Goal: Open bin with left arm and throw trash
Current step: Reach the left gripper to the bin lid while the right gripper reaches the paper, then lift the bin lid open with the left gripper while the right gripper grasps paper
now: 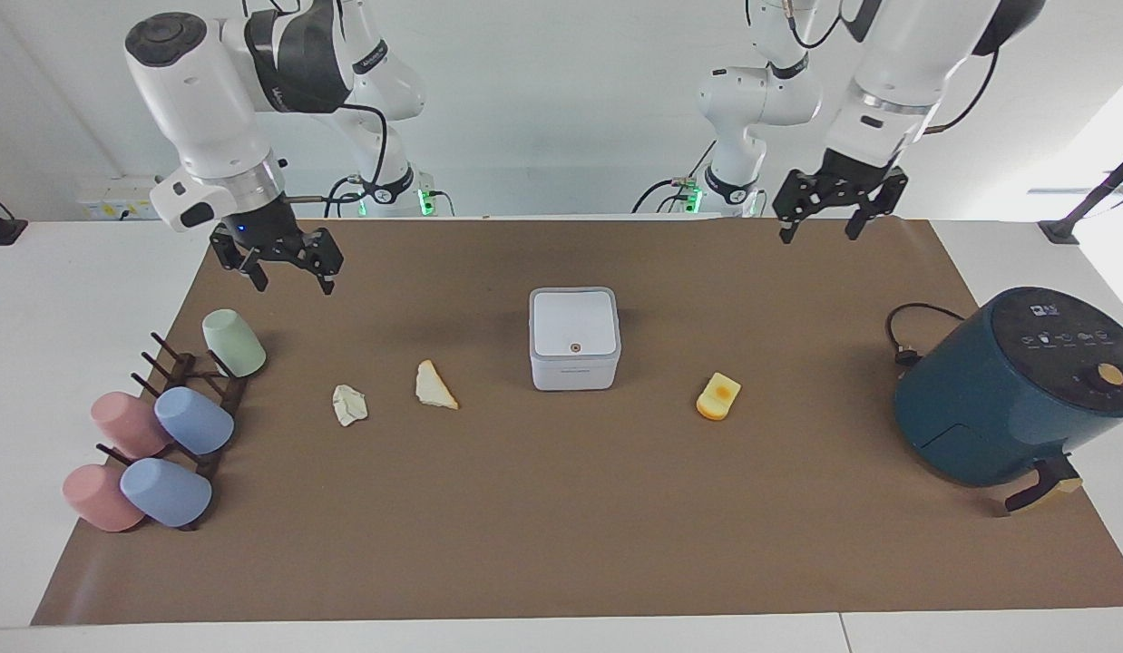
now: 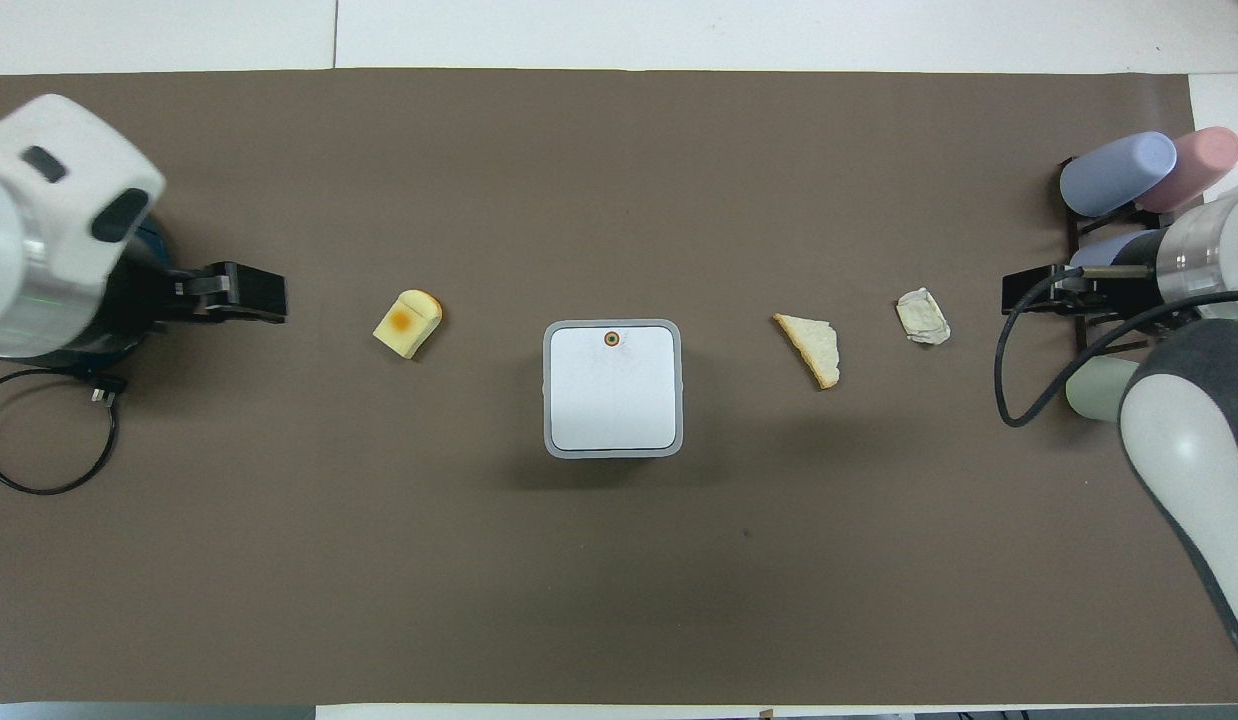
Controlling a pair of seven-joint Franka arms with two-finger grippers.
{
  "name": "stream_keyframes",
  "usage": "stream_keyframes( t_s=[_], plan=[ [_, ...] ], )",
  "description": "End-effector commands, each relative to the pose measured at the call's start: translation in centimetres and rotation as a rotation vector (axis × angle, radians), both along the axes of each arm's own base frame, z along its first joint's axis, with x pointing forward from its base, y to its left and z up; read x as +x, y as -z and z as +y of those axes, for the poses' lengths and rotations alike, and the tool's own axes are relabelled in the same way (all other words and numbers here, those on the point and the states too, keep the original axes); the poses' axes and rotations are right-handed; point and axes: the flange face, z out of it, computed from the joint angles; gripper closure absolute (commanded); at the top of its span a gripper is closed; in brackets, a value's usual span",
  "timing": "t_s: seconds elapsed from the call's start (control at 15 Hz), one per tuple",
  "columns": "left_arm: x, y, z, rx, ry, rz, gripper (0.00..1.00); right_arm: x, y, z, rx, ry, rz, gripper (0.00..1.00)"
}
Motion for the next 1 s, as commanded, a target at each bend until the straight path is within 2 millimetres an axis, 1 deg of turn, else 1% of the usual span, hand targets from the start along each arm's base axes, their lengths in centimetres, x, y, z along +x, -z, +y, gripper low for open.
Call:
stream_keyframes(
  t_s=[0.0, 0.07, 0.13, 0.27, 0.33, 0.4, 0.47, 0.53, 0.6, 0.67, 0.8, 0.93],
  plan=[
    [1.0, 3.5, -6.4, -0.083, -0.063, -0.002, 0.52, 0.8, 3.7, -0.5, 0.003, -0.050, -0.021, 0.00],
    [1.6, 4.5, -8.2, -0.119, -0.081, -0.002, 0.83, 1.6, 5.3, -0.4, 0.001, -0.063, -0.027, 0.00],
    [2.2, 6.2, -10.6, -0.123, -0.066, 0.017, 1.00, 2.2, 6.8, -0.4, 0.001, -0.065, -0.042, 0.00],
    [2.8, 10.3, -16.1, -0.100, -0.084, 0.060, 1.00, 2.0, 10.2, 0.1, 0.000, -0.074, -0.082, 0.00],
    [2.8, 11.4, -17.6, -0.103, -0.075, 0.055, 1.00, 2.0, 11.4, -0.3, -0.001, -0.070, -0.117, 0.00],
    [2.6, 12.0, -18.6, -0.109, -0.062, 0.044, 1.00, 2.1, 12.2, -0.2, -0.001, -0.073, -0.126, 0.00],
    [2.7, 12.5, -19.1, -0.120, -0.058, 0.035, 1.00, 2.3, 13.3, -0.2, -0.002, -0.084, -0.117, 0.00],
    [2.4, 13.3, -19.9, -0.114, -0.045, 0.041, 1.00, 2.6, 14.1, -0.1, -0.004, -0.109, -0.117, 0.00],
    [2.1, 14.4, -20.6, -0.104, -0.032, 0.053, 1.00, 2.6, 14.4, -0.1, -0.009, -0.140, -0.120, 0.00],
    [1.8, 15.0, -20.9, -0.089, -0.018, 0.044, 1.00, 2.5, 14.7, -0.2, -0.015, -0.185, -0.117, 0.00],
    [1.2, 16.3, -21.6, -0.067, 0.009, 0.036, 1.00, 1.8, 16.2, -0.5, -0.023, -0.262, -0.088, 0.00],
    [1.0, 17.3, -21.6, -0.062, 0.055, 0.035, 1.00, 1.9, 17.3, -0.6, -0.037, -0.373, -0.089, 0.00]
  ],
)
